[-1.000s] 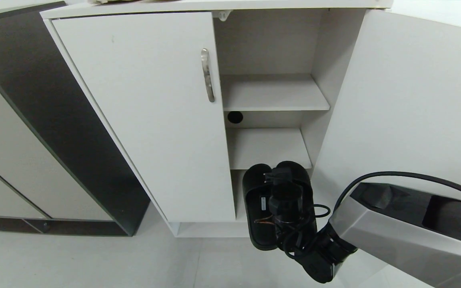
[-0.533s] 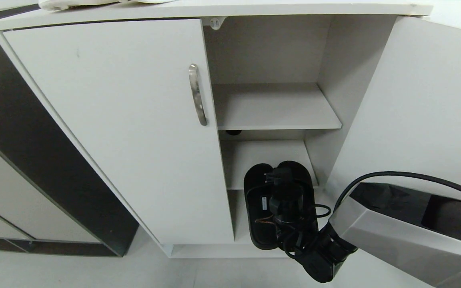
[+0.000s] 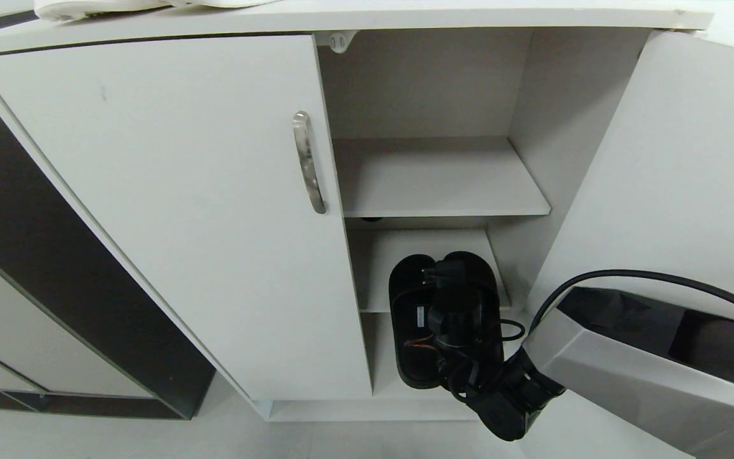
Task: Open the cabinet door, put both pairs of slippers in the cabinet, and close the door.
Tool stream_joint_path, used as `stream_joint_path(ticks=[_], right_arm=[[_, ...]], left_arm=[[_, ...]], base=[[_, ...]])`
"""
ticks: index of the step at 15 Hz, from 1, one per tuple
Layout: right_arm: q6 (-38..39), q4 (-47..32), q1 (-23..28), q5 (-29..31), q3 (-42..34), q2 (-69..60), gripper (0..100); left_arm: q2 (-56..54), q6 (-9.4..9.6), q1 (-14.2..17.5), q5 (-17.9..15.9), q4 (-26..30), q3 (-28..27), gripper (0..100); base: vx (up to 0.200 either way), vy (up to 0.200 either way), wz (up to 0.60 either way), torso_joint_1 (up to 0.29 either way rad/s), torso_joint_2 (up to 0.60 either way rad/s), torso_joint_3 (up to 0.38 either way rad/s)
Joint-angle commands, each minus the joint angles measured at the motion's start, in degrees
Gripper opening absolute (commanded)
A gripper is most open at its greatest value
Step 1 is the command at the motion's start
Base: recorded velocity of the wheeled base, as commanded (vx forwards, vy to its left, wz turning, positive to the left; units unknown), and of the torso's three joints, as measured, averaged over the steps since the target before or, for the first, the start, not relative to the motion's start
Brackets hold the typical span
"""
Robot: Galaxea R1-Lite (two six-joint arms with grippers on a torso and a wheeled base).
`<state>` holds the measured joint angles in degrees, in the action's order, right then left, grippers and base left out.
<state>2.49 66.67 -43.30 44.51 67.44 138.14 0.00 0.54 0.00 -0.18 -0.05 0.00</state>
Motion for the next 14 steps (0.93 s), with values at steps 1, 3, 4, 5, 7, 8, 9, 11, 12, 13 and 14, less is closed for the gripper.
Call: stream_joint_path(ticks=[1,3,4,5,7,8,9,11,12,13,14], right_arm=[[0.1,-2.2,1.3,-0.1,5.0,2.1,0],[0.0,-5.9,2.4,-0.3,12.1,4.7,0],[0.0,-7.8,3.0,-0.4,15.1,5.6,0],[0.1,-9.5,3.3,-0.4,18.0,6.4,0],[0.0,-13.4,4.4,-0.5,23.4,8.1,0],[0.0,-14.8,5.0,-0.5,25.4,8.5,0],[0.0,-16.0,5.3,-1.3,27.0,8.9,0],[0.0,-17.5,5.7,-3.1,28.6,9.0,0],[0.1,-17.7,5.8,-3.3,29.2,9.1,0],[0.1,-18.0,6.0,-3.6,32.0,10.3,0],[0.0,-18.2,6.1,-3.6,33.7,10.9,0]], left_arm=[[0.1,-0.01,0.0,0.0,0.0,0.0,0],[0.1,-0.01,0.0,0.0,0.0,0.0,0],[0.1,-0.01,0.0,0.0,0.0,0.0,0],[0.1,-0.10,0.0,0.0,0.0,0.0,0],[0.1,-0.18,0.0,0.0,0.0,0.0,0],[0.1,-0.18,0.0,0.0,0.0,0.0,0],[0.1,-0.18,0.0,0.0,0.0,0.0,0],[0.1,-0.18,0.0,0.1,0.0,0.0,0],[0.1,-0.18,0.0,0.0,0.0,0.0,0],[0.1,-0.18,0.0,0.1,0.0,0.0,0],[0.1,-0.18,0.0,0.1,0.0,0.0,0]], base=[[0.000,0.000,0.00,0.000,0.00,0.000],[0.000,0.000,0.00,0.000,0.00,0.000],[0.000,0.000,0.00,0.000,0.00,0.000],[0.000,0.000,0.00,0.000,0.00,0.000],[0.000,0.000,0.00,0.000,0.00,0.000],[0.000,0.000,0.00,0.000,0.00,0.000],[0.000,0.000,0.00,0.000,0.00,0.000],[0.000,0.000,0.00,0.000,0.00,0.000],[0.000,0.000,0.00,0.000,0.00,0.000],[0.000,0.000,0.00,0.000,0.00,0.000],[0.000,0.000,0.00,0.000,0.00,0.000]])
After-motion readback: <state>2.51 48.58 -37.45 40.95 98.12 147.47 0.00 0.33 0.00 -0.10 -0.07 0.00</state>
